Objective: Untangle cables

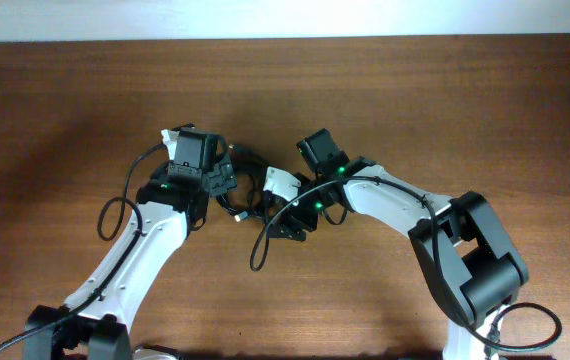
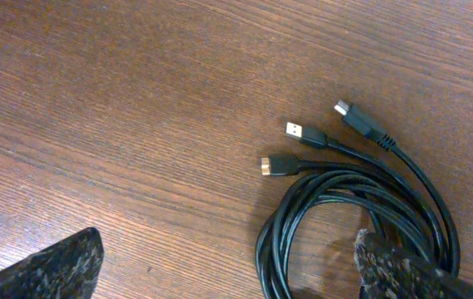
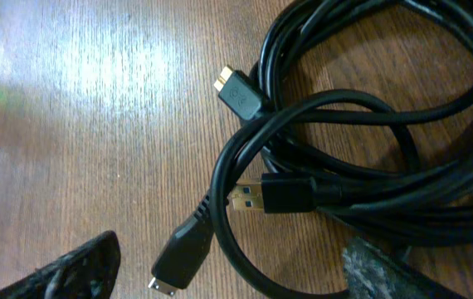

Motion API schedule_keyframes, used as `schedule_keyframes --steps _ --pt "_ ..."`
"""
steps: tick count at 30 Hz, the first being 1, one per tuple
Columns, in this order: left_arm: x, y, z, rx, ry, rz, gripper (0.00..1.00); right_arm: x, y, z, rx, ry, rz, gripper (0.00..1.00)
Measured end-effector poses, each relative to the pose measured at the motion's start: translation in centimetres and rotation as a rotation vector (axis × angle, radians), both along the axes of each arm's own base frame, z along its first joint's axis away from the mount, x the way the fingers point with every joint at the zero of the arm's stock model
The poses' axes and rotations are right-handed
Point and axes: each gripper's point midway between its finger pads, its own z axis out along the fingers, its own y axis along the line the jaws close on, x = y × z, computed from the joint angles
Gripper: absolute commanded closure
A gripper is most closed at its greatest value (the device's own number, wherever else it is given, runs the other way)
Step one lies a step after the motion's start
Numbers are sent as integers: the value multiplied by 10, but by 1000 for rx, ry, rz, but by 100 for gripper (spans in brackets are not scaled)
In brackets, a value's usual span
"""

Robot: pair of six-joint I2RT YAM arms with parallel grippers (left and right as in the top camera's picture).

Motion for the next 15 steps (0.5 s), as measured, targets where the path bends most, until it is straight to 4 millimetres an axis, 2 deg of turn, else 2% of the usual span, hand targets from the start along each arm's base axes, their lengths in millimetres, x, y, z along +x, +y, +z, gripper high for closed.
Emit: schedule_keyframes --steps 3,7,8,10,12,13,15 --pt "0 0 0 0 0 0 1 0 -1 -1 -2 -27 25 3" --pt "1 0 0 -1 -3 0 1 -3 1 -8 -47 -58 38 6" --pt "1 0 0 -1 -4 0 1 -10 5 -15 -78 -83 55 13" --pt "1 0 0 -1 -3 0 1 -18 13 -23 -138 -142 85 42" --pt "1 0 0 -1 -4 0 1 -14 10 -29 -207 -192 65 73" --pt "1 0 0 -1 -4 0 1 -5 7 -30 -232 -217 25 83" --pt "1 0 0 -1 -3 0 1 13 4 -29 -250 -248 -74 91"
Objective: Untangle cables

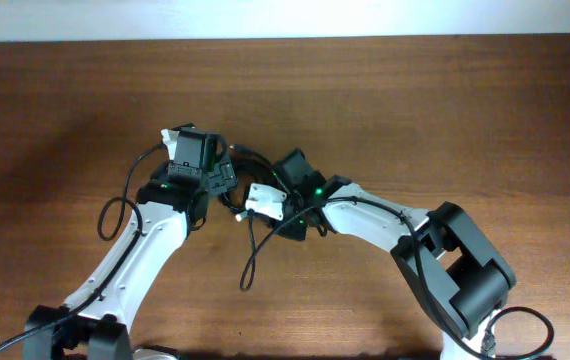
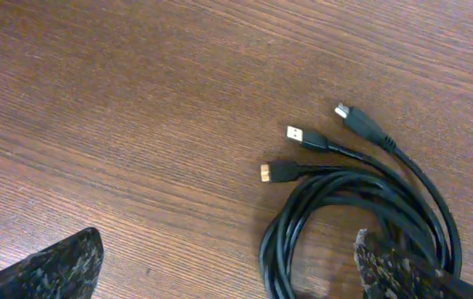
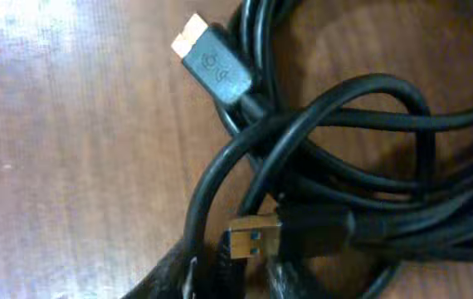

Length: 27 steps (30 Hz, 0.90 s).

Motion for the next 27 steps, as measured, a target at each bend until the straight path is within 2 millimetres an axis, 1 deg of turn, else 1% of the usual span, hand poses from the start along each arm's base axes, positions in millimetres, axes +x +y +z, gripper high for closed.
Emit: schedule_keyframes --steps 2,3,5,9,10,11,12,14,15,16,17,18,19,20,21,22,23,25,27 --pt "0 0 0 0 0 0 1 15 -4 2 4 -17 -101 96" --pt "0 0 0 0 0 0 1 25 -10 3 7 -20 -168 96" --pt "0 0 0 0 0 0 1 36 -14 5 24 -20 -251 96" --pt "0 -1 0 -6 0 -4 1 43 -23 6 10 -13 -369 96" --pt "0 -2 0 -9 -1 -6 1 43 -25 12 12 -16 -390 96" --pt "1 -2 0 -10 -1 -6 1 44 -26 21 21 -25 -402 96" --pt "1 -2 0 -12 -1 -8 0 45 -27 38 46 -40 -418 96" --pt "2 -7 1 -28 -6 -28 1 46 -29 83 105 -87 -442 96" --pt "4 -11 1 -44 -10 -48 1 45 -34 113 141 -120 -477 96" --pt "6 -17 2 -61 -13 -85 1 45 -37 132 171 -146 -499 96" --pt "7 -22 2 -72 -17 -116 1 43 -41 146 190 -157 -515 96" --pt "12 -35 6 -98 -37 -196 1 40 -44 157 203 -168 -525 96" --pt "14 -43 8 -114 -46 -256 1 38 -46 164 212 -171 -533 96" --pt "15 -58 11 -142 -55 -359 1 34 -50 168 211 -167 -540 96" --pt "15 -73 15 -168 -74 -469 0 30 -53 170 202 -158 -541 96" --pt "12 -87 18 -192 -82 -571 5 25 -56 170 189 -147 -543 96" --pt "9 -97 20 -209 -90 -644 4 22 -59 169 175 -140 -539 96" --pt "5 -105 22 -224 -97 -710 6 12 -64 165 144 -116 -514 96" --pt "2 -112 24 -237 -106 -768 7 3 -69 174 144 -117 -499 96"
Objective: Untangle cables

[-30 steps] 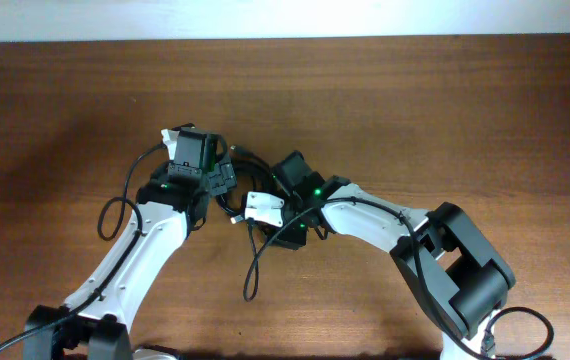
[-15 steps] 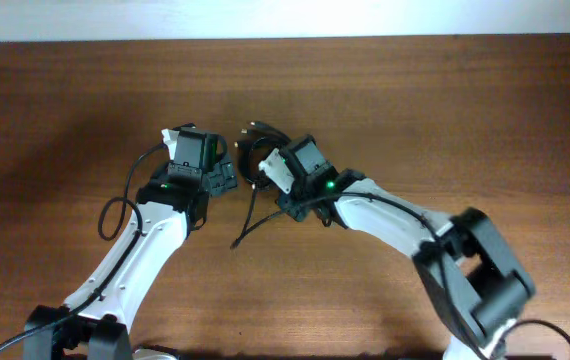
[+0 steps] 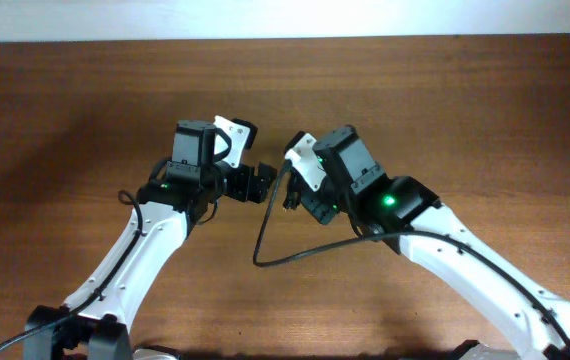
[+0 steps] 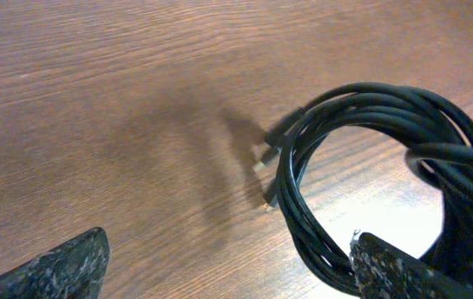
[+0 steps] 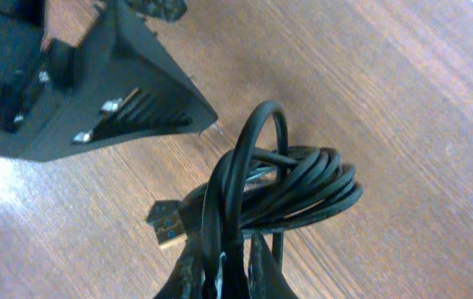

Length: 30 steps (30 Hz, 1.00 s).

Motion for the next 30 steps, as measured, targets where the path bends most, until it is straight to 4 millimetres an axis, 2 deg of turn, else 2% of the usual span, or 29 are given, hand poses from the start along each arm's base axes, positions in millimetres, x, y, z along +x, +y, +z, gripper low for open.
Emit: schedule_keyframes --steps 1,4,6,8,9,11,14,19,21,22,23,24,26,28,29,30 --pt "-1 -2 1 -11 -1 -17 13 -3 -3 5 3 -4 2 96" --pt "-5 0 13 -123 -19 -128 15 -9 -18 10 -10 14 11 96" --pt "-20 2 29 -258 -45 -273 14 -11 -18 9 1 26 44 96" --pt "-34 6 47 -375 -94 -384 15 -17 -12 12 41 41 133 96" --pt "-40 4 53 -410 -120 -432 27 -21 -7 14 67 47 188 96" --pt "-57 -4 65 -481 -167 -541 31 -33 3 20 139 60 317 96" --pt "-73 -9 74 -528 -232 -641 30 -48 14 30 220 72 439 96" --pt "-86 -12 81 -563 -296 -709 30 -66 20 40 302 71 588 96" --pt "-87 -13 83 -563 -322 -726 46 -72 24 45 331 63 638 96" --pt "-87 -13 84 -561 -330 -732 66 -74 25 47 341 59 656 96" --pt "-87 -13 84 -561 -337 -735 78 -75 25 47 345 56 665 96" --pt "-88 -13 84 -563 -335 -735 81 -75 25 48 346 52 669 96" --pt "-88 -13 85 -563 -342 -739 78 -76 26 49 351 51 676 96" --pt "-88 -13 85 -563 -342 -739 54 -78 27 50 362 53 685 96" --pt "-88 -13 85 -564 -342 -739 32 -79 27 51 368 55 690 96" --pt "-88 -13 85 -562 -347 -742 18 -79 28 51 372 55 694 96"
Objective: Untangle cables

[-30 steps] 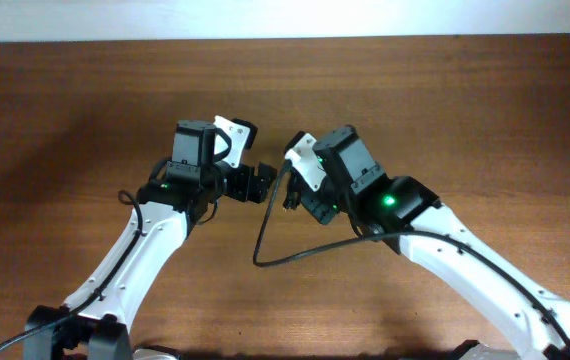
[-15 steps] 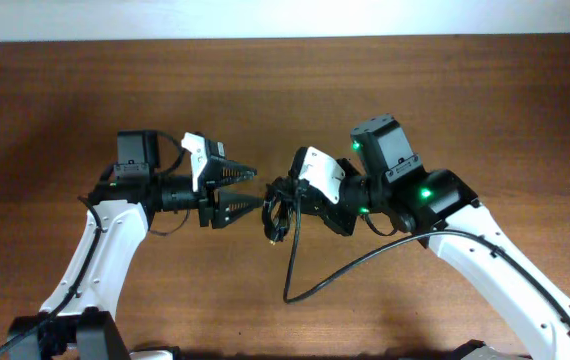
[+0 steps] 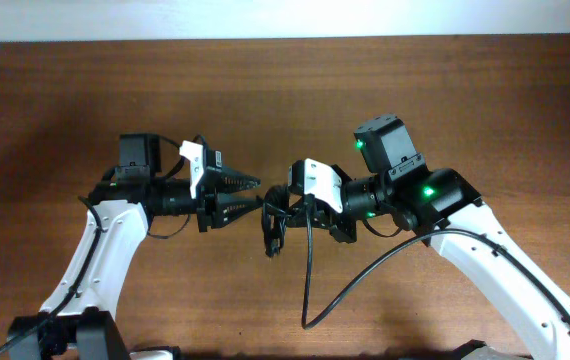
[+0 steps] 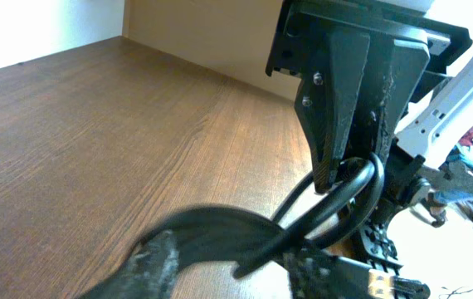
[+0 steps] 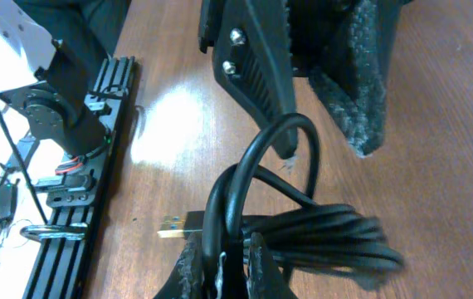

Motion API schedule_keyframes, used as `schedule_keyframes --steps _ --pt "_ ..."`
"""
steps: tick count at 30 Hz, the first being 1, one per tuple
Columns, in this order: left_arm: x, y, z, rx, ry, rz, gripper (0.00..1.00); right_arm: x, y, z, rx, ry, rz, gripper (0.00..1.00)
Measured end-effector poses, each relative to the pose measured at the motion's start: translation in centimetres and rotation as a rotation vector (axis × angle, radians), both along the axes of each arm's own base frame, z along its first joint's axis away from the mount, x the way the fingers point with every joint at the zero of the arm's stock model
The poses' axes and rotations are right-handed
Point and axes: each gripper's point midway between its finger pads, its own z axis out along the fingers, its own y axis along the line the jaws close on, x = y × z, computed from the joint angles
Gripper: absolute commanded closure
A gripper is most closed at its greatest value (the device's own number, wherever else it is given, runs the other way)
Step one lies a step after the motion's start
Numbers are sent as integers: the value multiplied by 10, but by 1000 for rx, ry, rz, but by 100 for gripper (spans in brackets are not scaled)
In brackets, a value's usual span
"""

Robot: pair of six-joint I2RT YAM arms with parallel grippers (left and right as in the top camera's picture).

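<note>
A black cable bundle [image 3: 273,226] hangs off the table between the two arms. My right gripper [image 3: 280,208] is shut on its strands; in the right wrist view the fingers [image 5: 191,267] pinch a loop, with the coil [image 5: 336,232] and a USB plug [image 5: 174,224] beside them. One long strand [image 3: 307,280] trails down onto the table. My left gripper [image 3: 255,193] points right at the bundle, jaws partly apart. In the left wrist view a blurred loop [image 4: 220,228] crosses its fingertips [image 4: 149,262], with wood showing between them.
The brown wooden table [image 3: 445,90] runs to a pale wall at the top edge. A black rail and arm base [image 5: 79,166] stand at the table's side in the right wrist view. The trailing strand ends near the front edge [image 3: 305,325].
Both grippers now lie level and face each other. The left gripper has moved left and its jaws are narrower. The right gripper holds the bundle lower, with the loose strand trailing toward the front.
The bundle first lay on the table with both grippers open beside it. Then the right gripper was shut on strands near the plugs. Later it held the bundle off the table beside the open left gripper. Now the bundle hangs between the two facing grippers.
</note>
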Motion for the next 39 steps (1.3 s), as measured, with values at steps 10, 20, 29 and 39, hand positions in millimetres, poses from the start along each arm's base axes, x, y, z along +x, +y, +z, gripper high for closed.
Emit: schedule_keyframes --steps 10,20,29,39 --pt "-7 -10 3 -18 -5 -43 75 -4 2 4 27 -2 27 96" --pt "-8 -17 4 -18 -37 -68 100 -6 4 7 46 1 45 96" --pt "-7 -17 1 5 -46 -61 100 -5 4 9 51 -12 47 1" --pt "13 -12 -15 118 -58 15 100 35 -5 -2 -51 20 -223 1"
